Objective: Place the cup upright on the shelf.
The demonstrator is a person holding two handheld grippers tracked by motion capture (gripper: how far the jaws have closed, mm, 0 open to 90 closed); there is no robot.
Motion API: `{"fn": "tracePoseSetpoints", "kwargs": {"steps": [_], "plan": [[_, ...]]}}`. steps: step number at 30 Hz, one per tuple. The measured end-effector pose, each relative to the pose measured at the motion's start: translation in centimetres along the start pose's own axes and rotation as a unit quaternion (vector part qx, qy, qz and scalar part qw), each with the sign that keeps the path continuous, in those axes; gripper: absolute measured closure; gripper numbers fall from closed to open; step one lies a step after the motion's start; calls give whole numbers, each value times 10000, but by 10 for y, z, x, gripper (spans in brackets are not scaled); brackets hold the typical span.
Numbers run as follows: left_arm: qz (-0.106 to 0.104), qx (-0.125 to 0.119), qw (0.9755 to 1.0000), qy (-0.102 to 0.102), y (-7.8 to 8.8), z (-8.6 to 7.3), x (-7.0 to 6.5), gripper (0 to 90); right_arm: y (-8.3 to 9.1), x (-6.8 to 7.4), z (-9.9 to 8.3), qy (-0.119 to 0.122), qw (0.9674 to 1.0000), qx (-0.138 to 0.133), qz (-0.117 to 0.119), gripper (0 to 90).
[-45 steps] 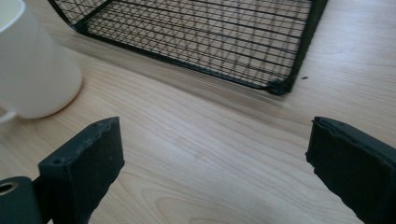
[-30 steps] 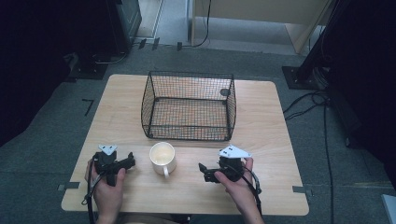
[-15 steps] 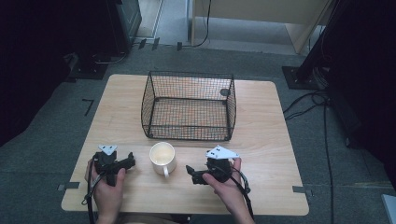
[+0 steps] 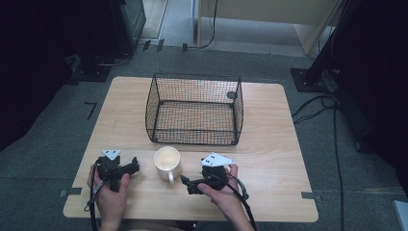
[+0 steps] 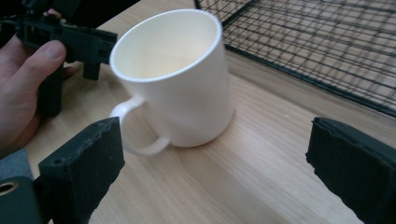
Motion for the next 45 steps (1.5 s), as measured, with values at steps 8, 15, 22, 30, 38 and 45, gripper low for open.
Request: {"fn": "tracePoseSetpoints", "kwargs": {"steps": [8, 15, 22, 30, 38, 45], "plan": [[-16, 0, 10000, -8, 0, 0, 0, 86, -12, 17, -2, 297, 9994, 156, 27, 35], [-22, -2, 10000, -14, 0, 0, 0, 86, -22, 27, -5, 319, 9992, 227, 33, 122], [-24, -2, 10000, -17, 0, 0, -1, 86, -27, 32, -10, 481, 9984, 244, -185, 403], [-33, 6, 10000, -30, 0, 0, -1, 86, -20, 18, -13, 320, 9991, 268, 17, 637], [-35, 11, 10000, -50, 0, 0, -1, 86, -16, 4, -13, 277, 9990, 315, 124, 683], [-39, 12, 10000, -56, 0, 0, -1, 86, -20, 8, -8, 640, 9960, 458, 430, 694]]}}
Point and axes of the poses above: each handheld gripper's, and its own axes: y roughly backward along the jaws, z roughly out of its top, x roughly to its left, the point moved 5 cm from there along -y, roughly forward along the jaws, and after that the axes turned 4 degrees about -z, right-handed, at the moved point
